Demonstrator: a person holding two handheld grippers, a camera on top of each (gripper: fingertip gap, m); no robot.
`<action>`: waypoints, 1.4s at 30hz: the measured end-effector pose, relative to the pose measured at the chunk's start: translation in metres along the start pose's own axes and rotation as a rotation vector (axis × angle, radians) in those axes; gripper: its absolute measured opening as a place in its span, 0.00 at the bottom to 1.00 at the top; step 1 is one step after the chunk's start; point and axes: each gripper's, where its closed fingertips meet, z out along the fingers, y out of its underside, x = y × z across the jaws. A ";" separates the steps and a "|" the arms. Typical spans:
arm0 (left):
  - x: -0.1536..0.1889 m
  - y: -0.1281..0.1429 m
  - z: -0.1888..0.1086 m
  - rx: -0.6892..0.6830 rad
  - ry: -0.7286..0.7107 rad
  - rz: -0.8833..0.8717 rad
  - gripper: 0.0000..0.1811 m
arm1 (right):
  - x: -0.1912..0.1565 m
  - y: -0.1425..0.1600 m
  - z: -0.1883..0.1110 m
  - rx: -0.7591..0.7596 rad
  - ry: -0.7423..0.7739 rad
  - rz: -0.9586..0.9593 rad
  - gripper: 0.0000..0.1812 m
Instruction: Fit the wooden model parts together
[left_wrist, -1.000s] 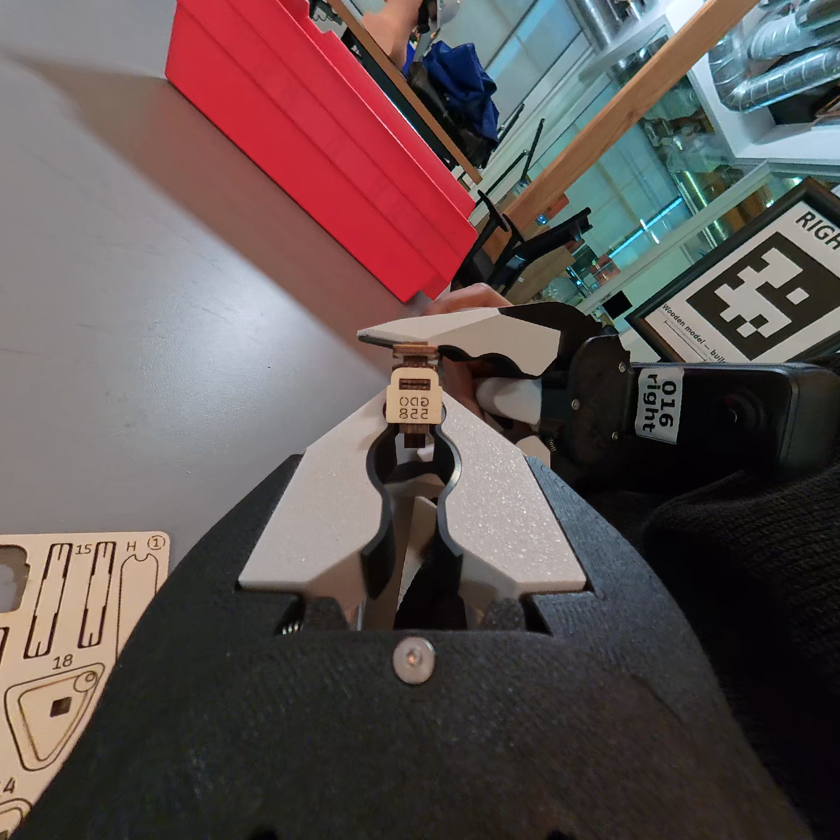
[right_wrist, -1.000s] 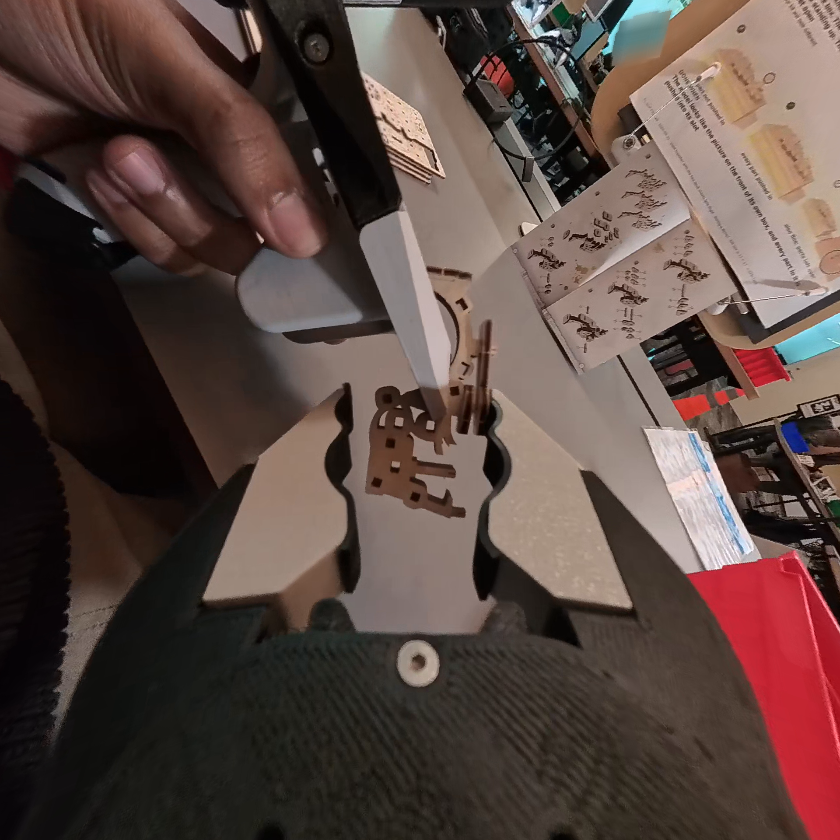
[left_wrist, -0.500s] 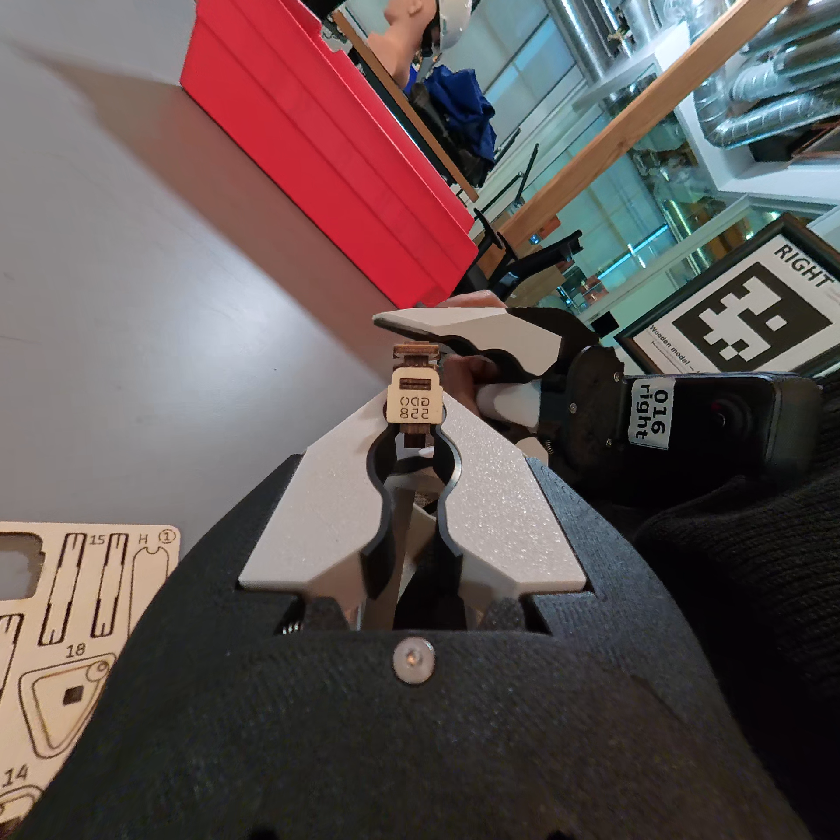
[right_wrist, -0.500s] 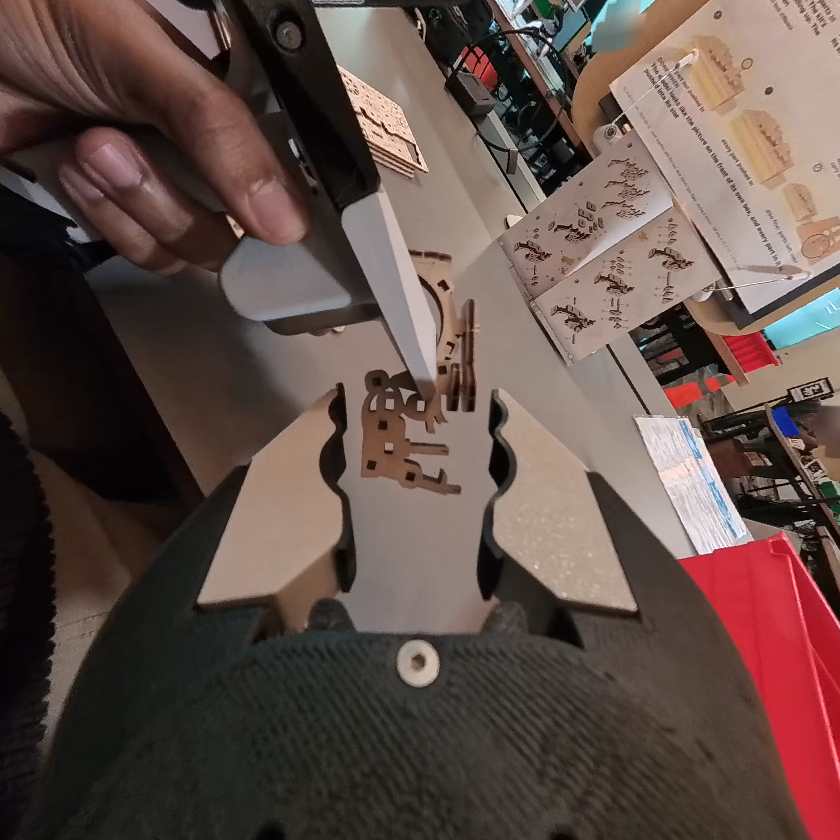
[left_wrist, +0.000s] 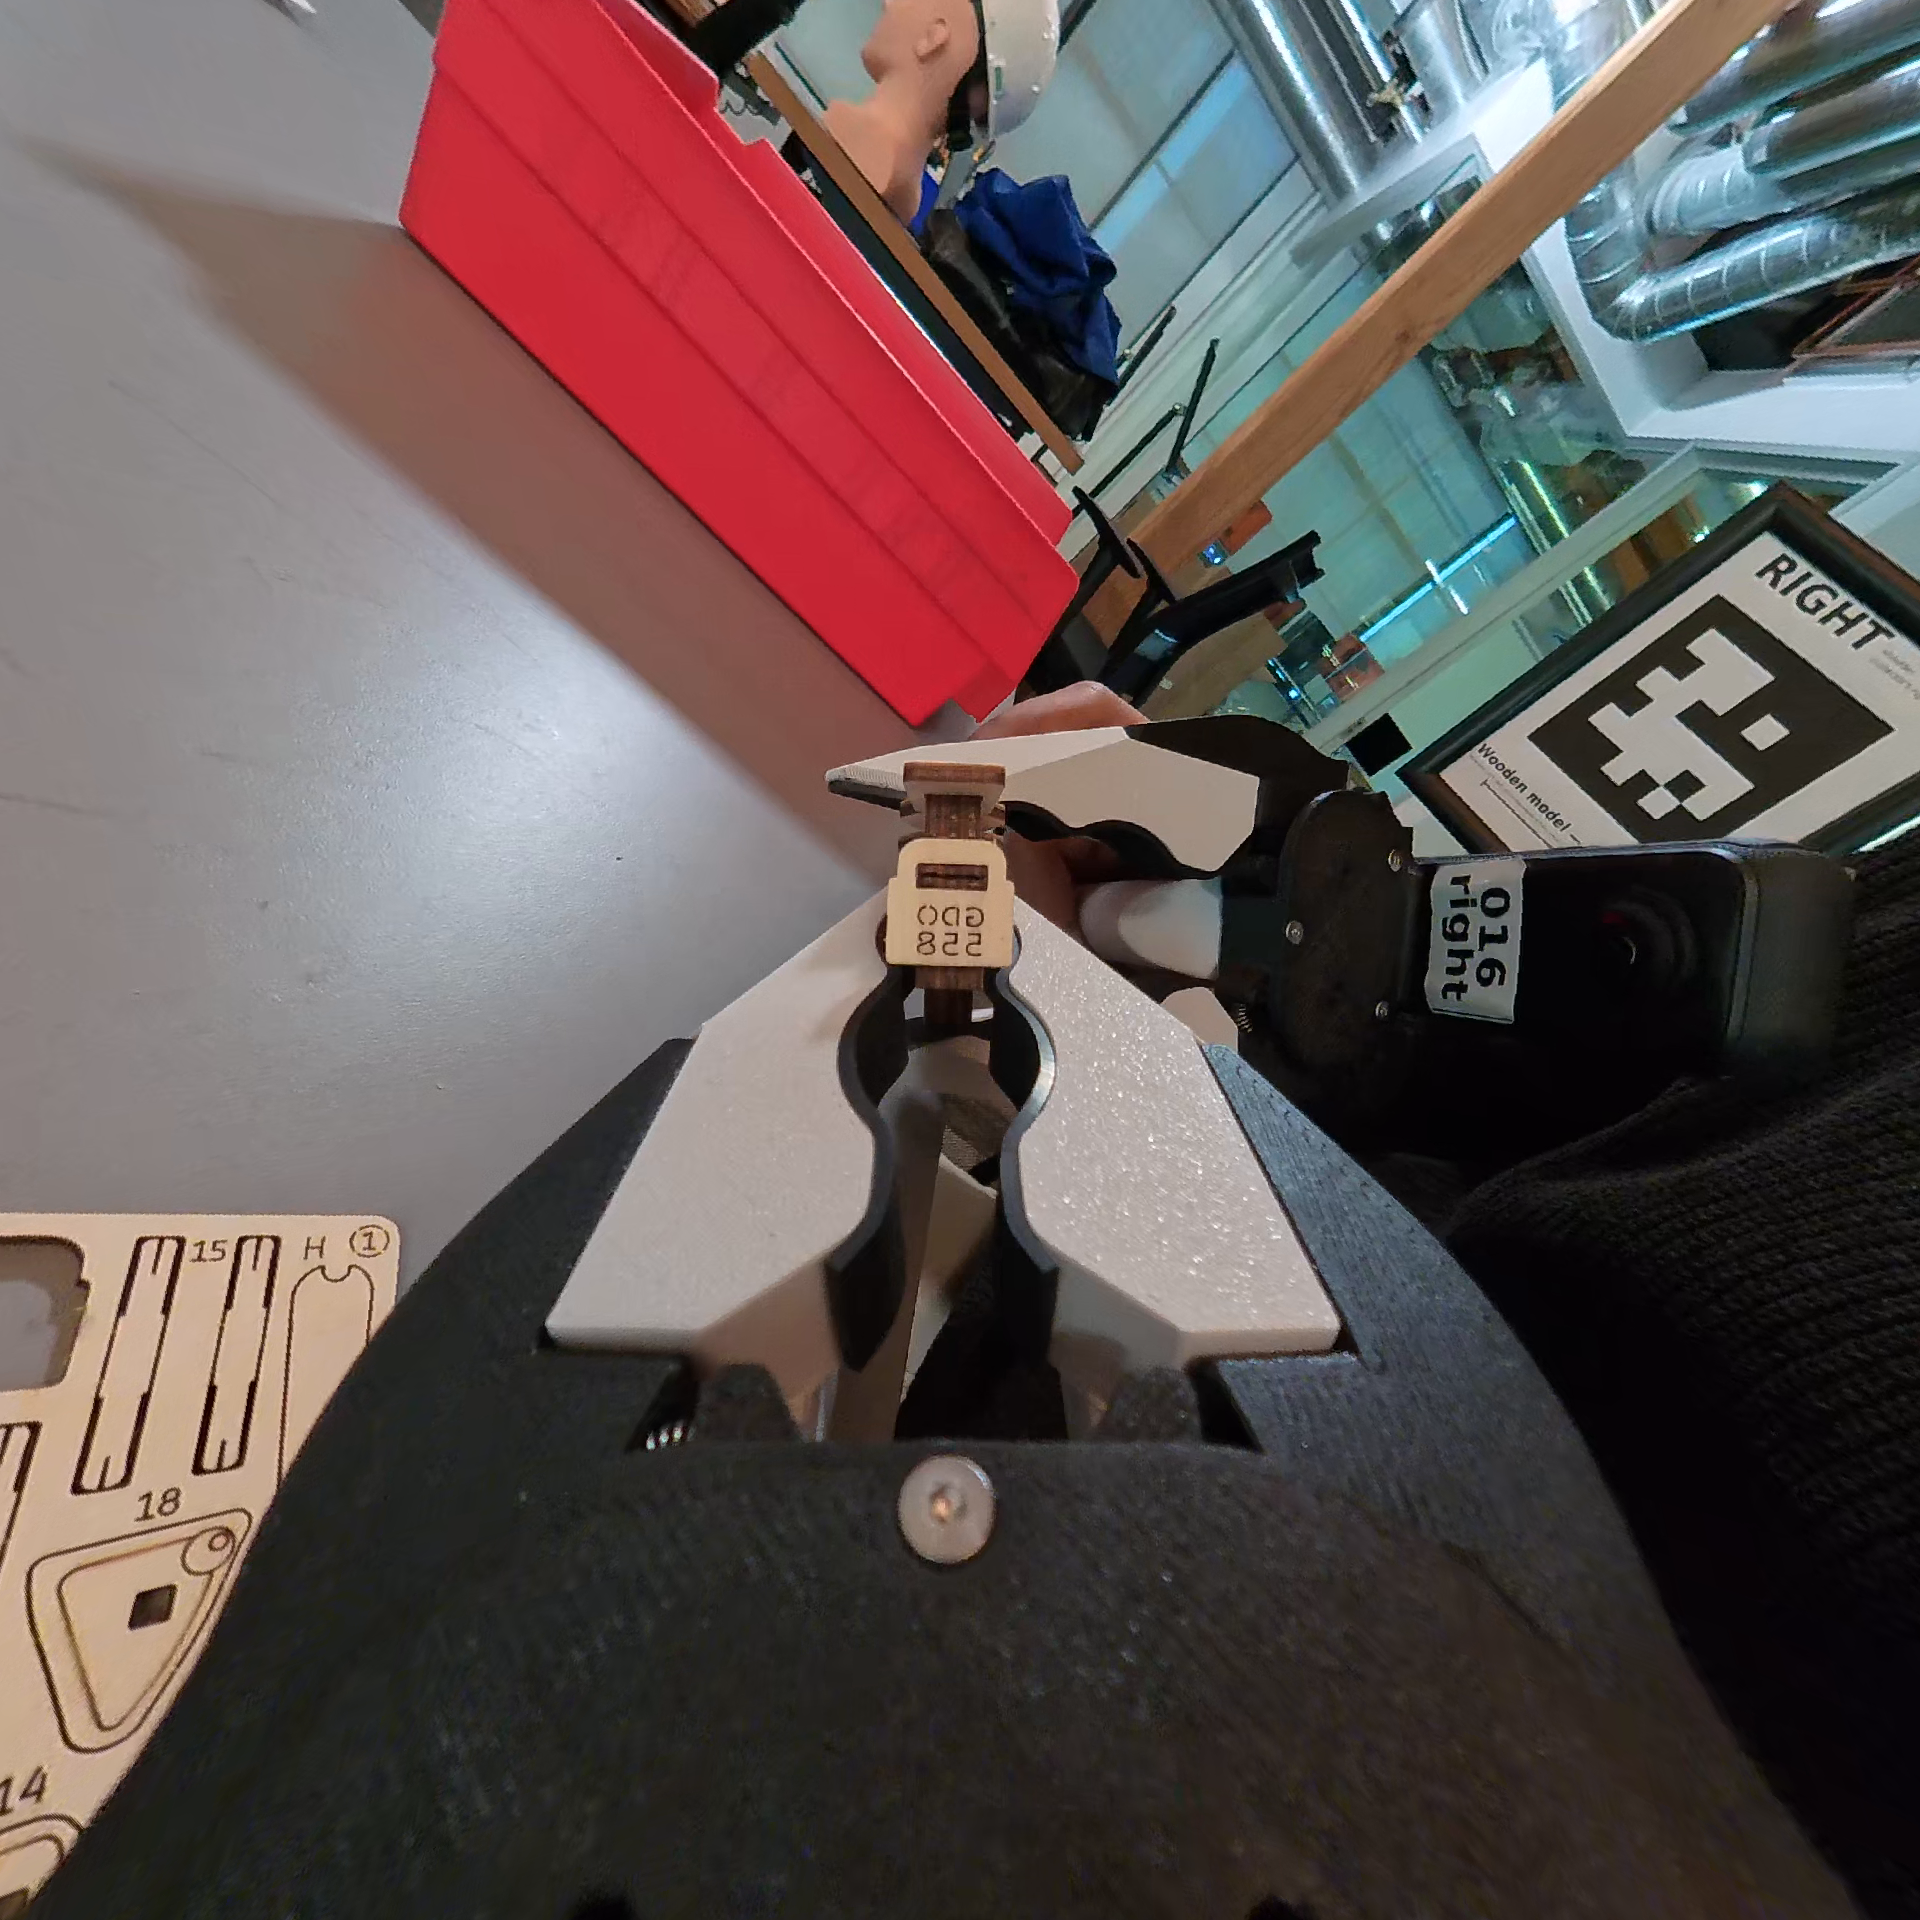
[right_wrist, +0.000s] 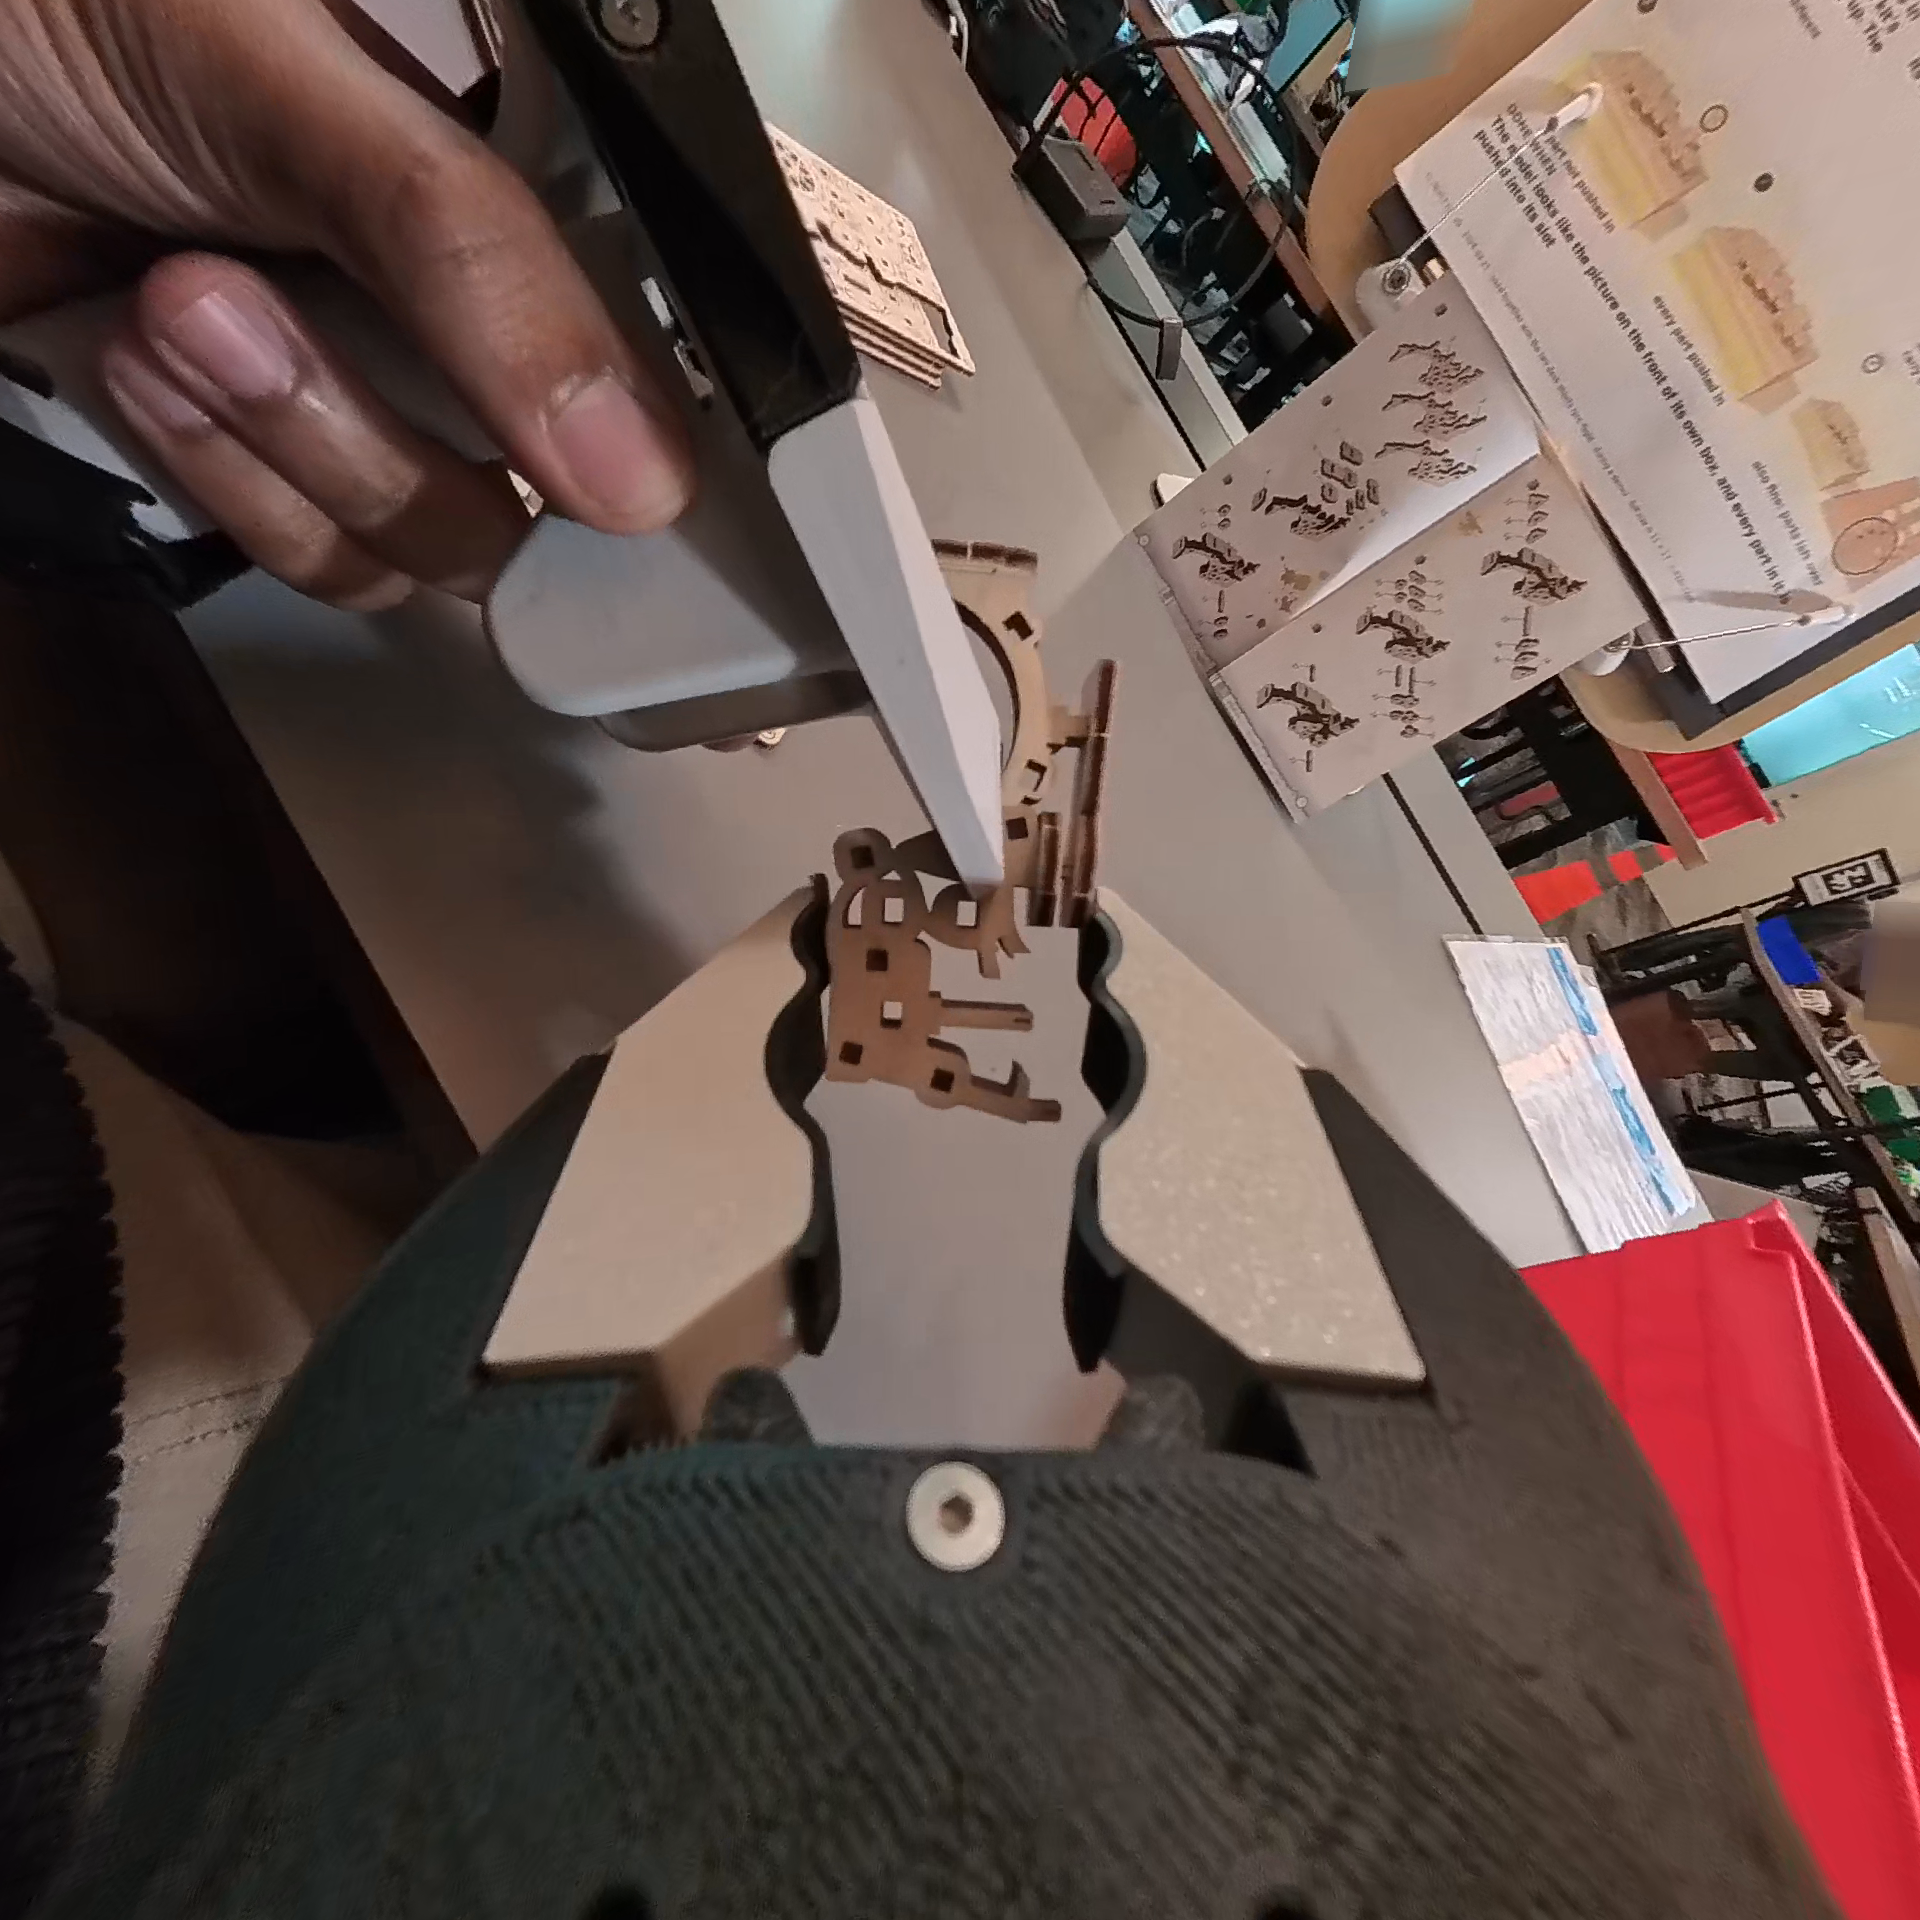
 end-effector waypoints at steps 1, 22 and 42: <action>0.000 0.000 0.000 0.001 -0.001 0.003 0.03 | 0.000 0.000 0.000 -0.001 0.003 -0.006 0.26; 0.001 0.003 0.001 -0.024 -0.017 0.061 0.03 | -0.002 0.001 -0.001 -0.024 -0.011 -0.047 0.26; -0.001 0.010 0.003 -0.079 -0.013 0.028 0.03 | -0.008 -0.004 0.000 -0.010 -0.057 0.009 0.34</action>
